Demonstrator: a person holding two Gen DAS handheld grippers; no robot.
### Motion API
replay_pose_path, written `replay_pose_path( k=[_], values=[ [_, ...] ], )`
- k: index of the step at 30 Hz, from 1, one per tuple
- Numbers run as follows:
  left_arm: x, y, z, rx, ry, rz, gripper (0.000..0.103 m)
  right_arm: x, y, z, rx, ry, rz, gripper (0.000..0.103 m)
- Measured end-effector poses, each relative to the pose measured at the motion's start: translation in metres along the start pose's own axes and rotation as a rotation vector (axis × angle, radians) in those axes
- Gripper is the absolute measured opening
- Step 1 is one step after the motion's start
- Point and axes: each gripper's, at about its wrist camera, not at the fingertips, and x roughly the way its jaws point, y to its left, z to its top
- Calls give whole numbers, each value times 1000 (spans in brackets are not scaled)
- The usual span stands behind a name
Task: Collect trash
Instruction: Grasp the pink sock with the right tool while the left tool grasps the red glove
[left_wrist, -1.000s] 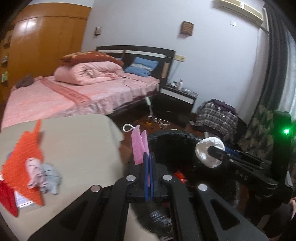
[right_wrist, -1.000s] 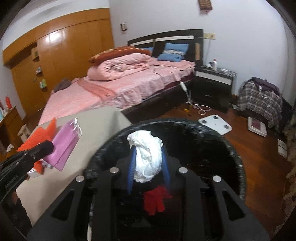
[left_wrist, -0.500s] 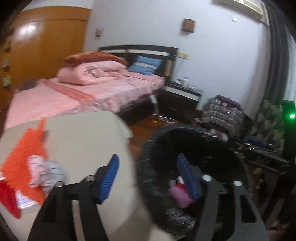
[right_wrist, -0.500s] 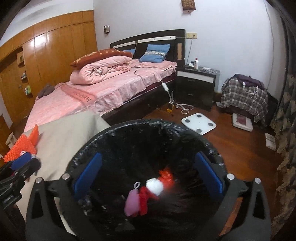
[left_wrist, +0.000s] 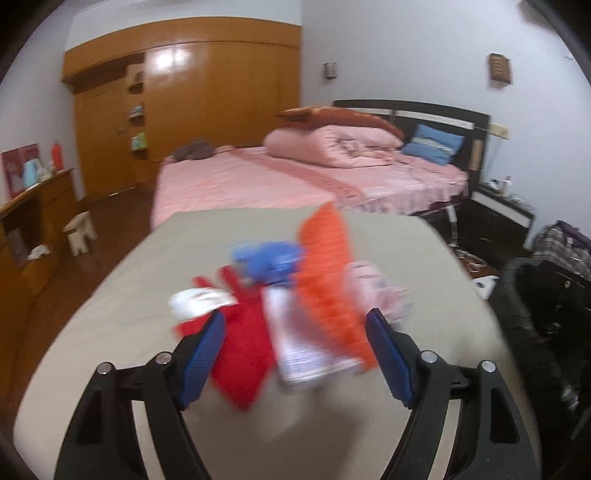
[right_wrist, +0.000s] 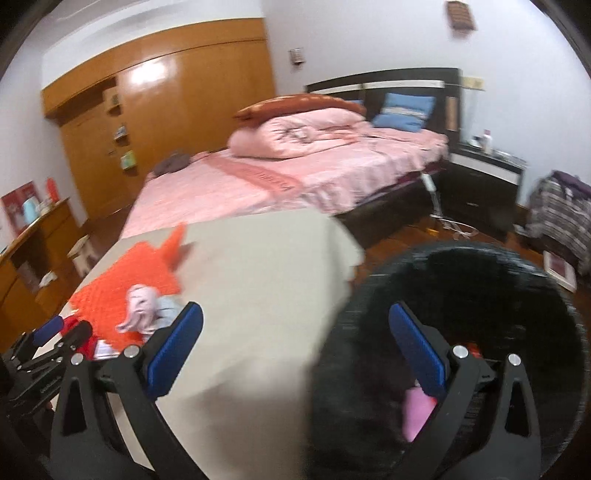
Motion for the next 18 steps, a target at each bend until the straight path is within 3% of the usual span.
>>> replay_pose_path(
  k=[5,12,14,17,18],
  values=[
    [4,32,-12,-31,22,38,76,22,47,-6,-87,16,64,98],
    [19,43,-15,-66,84,-12,68,49,66,-17,-114,61,42,98],
    [25,42,-14,-59,107,-27,62,50,69,-16,-110,61,40,98],
    [31,37,-13,-44,130,-50,45,51,72,-19,-122,63,46,98],
    [32,36,-12,-43,133,-67,34,51,74,-19,-131,65,52,98]
  ],
)
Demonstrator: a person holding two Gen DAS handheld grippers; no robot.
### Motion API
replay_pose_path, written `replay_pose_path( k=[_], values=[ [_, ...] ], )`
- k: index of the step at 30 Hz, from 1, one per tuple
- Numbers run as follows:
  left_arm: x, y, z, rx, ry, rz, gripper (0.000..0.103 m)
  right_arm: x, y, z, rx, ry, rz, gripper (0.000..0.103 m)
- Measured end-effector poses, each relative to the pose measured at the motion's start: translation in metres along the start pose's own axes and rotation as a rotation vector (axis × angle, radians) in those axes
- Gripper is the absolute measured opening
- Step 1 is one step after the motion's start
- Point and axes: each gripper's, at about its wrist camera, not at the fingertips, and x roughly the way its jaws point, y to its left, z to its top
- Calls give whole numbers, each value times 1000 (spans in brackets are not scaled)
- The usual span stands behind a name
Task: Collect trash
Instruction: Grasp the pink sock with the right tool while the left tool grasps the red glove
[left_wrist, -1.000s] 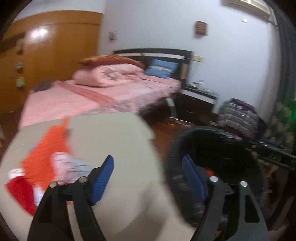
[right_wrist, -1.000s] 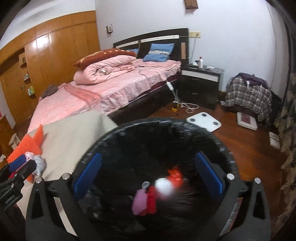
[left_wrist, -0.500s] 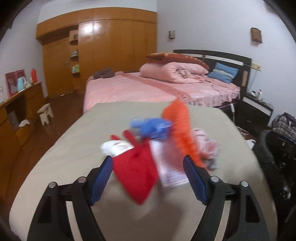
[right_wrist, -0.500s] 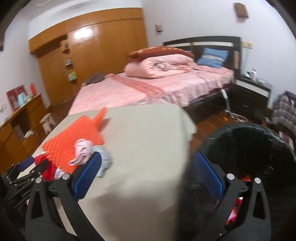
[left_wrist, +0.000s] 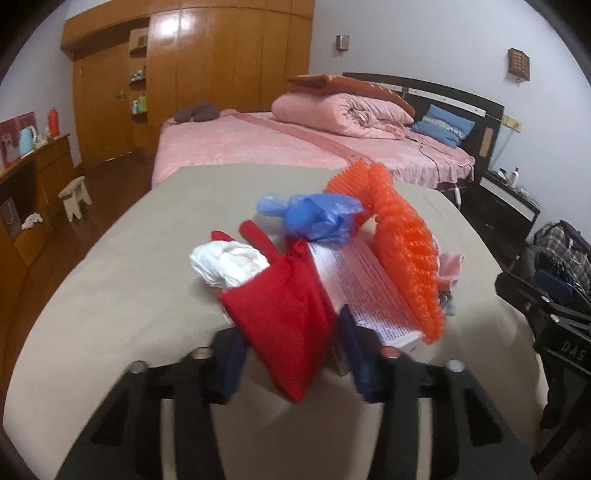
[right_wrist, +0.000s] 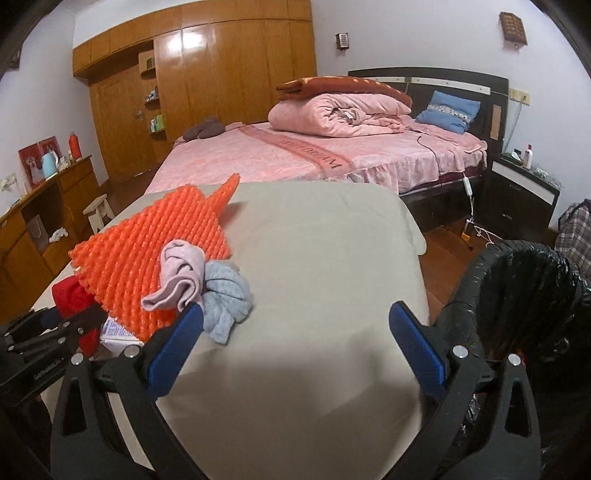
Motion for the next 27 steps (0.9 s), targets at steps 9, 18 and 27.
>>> replay_pose_path(
  k=[9,18,27],
  values=[
    [-12,10,-1,-57,-55,-9,5,2,17,1,-46,-1,56,97],
    [-20,13,-1,-52,-86,19,5,11,42,4,-112,13,128,70],
    [-15,12,-3,-49,-70,22,5,24,60,8,-134,59,221,35]
  ],
)
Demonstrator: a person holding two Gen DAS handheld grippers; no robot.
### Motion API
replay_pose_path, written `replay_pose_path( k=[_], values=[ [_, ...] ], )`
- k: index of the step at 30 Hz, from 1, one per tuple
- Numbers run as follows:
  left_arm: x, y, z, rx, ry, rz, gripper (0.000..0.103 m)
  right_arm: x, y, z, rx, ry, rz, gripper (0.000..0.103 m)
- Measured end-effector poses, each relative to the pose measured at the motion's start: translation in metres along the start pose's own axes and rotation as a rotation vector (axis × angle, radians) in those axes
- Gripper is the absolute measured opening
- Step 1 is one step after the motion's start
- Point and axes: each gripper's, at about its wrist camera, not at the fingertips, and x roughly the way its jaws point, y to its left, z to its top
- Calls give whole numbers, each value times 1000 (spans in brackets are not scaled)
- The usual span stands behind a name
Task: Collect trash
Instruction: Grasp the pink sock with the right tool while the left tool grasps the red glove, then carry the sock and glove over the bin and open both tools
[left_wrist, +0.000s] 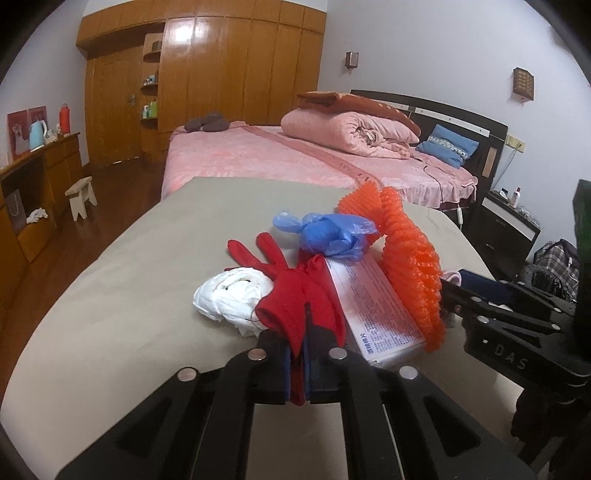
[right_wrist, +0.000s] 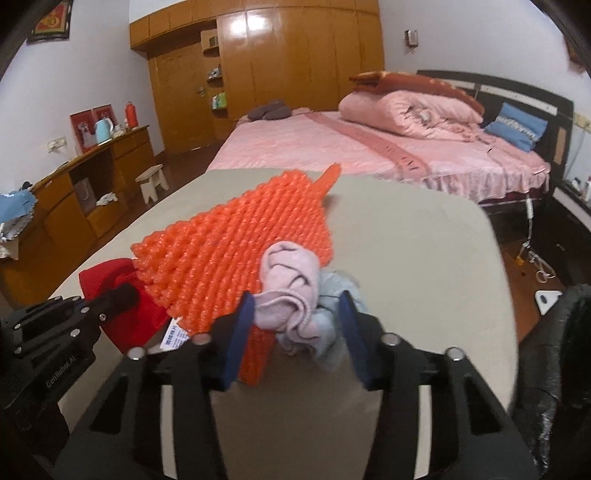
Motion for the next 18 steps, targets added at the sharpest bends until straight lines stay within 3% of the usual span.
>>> replay_pose_path(
  k=[3,6,18],
  values=[
    [1,0,0,6,3,1,5,3,2,0,-7,18,38,19],
    [0,-2,1,9,0,-2,5,-2,5,0,-6,6,53,14],
    [-26,-13,19,6,-75,-27,5,-48,-9,12,29,-83,64,13]
  ],
)
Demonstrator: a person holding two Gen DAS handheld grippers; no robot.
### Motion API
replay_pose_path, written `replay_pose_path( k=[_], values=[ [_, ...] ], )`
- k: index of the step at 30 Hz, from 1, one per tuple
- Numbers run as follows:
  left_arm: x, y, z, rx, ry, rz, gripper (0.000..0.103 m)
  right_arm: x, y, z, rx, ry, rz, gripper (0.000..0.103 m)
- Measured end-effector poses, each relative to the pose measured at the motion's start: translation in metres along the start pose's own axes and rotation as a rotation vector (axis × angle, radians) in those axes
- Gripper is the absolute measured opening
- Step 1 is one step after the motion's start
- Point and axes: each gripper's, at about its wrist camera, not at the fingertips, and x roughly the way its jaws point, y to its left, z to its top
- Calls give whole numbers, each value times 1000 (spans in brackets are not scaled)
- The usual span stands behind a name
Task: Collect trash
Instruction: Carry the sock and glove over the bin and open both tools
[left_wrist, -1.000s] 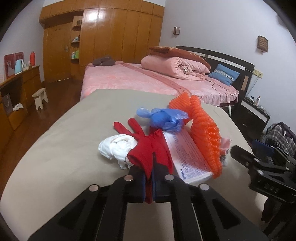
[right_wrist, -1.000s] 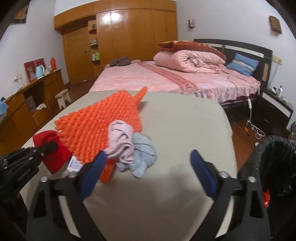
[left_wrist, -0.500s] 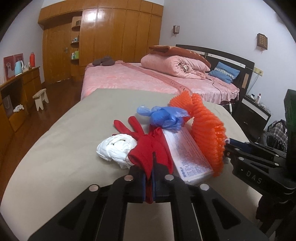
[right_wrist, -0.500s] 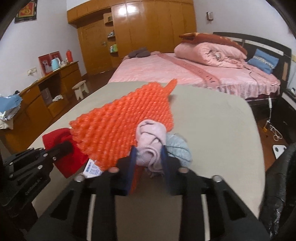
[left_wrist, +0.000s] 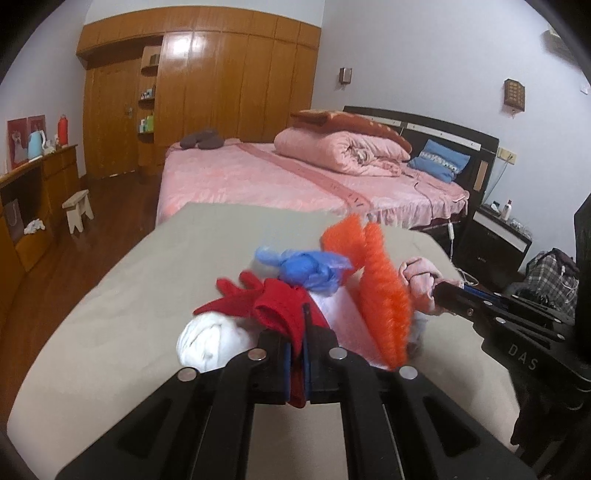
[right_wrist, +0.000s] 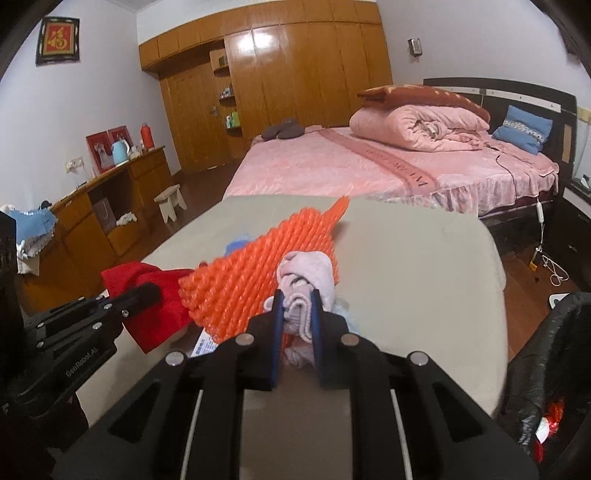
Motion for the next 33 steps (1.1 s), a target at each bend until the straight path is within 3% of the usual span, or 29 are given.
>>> replay_pose_path(
  k=[19,33],
  values=[
    [-62,-54,49,16,-176,-161,5,-75,-50,23,85,-99,-86,13],
    [-73,-157,74,107,-211,-440,5,-146,-117,22,134,-155,-262,13]
  ],
)
